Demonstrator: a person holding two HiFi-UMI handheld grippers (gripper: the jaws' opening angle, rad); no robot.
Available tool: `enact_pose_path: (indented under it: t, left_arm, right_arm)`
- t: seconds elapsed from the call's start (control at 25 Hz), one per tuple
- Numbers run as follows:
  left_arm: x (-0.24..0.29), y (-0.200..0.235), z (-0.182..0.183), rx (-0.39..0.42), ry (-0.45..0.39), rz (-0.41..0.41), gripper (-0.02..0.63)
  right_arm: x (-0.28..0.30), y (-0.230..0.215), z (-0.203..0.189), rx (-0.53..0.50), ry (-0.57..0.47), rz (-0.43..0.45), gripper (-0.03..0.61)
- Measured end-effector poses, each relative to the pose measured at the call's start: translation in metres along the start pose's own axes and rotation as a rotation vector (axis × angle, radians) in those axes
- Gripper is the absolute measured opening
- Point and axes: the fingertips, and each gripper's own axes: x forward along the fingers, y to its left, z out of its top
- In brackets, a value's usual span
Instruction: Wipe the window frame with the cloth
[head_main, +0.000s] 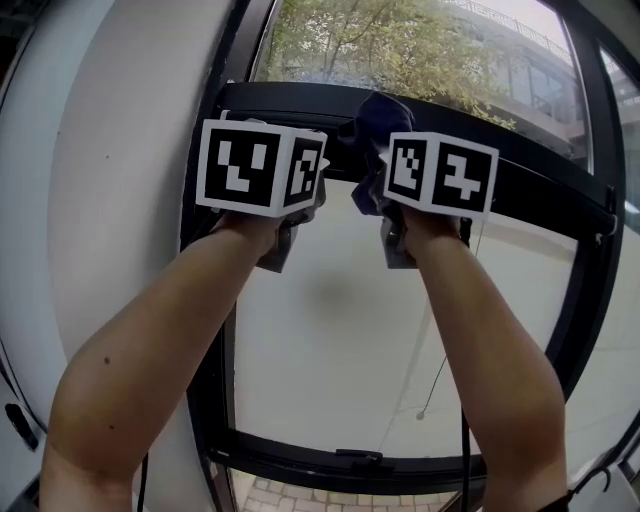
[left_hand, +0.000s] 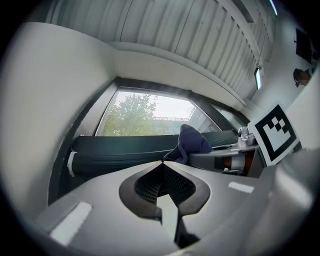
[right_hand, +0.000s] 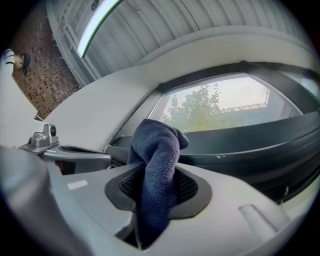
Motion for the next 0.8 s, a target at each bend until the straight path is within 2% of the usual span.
enact_pose_path:
  t: [0.44,0.6,0.8]
  left_arm:
    - [0.040,-0.055,0.002,0.024,-0.005,0.009,-0.006]
    - [0.054,-0.081,0.003,0.055,-0.004,-0.004,-0.006]
    - [0.068,-0.114,0.011,0.049,-0.016,-0.034,-0.006]
  right_arm:
    - [-0.034,-0.060,-0.001,-0.045,0.011,-0.028,0.120]
    - [-0.046,-0.080,-0.003,-0.042,0.017,-0.024,0.120]
    - [-0.063,-0.108,-0.004,-0.039,0.020,-0.030,0.120]
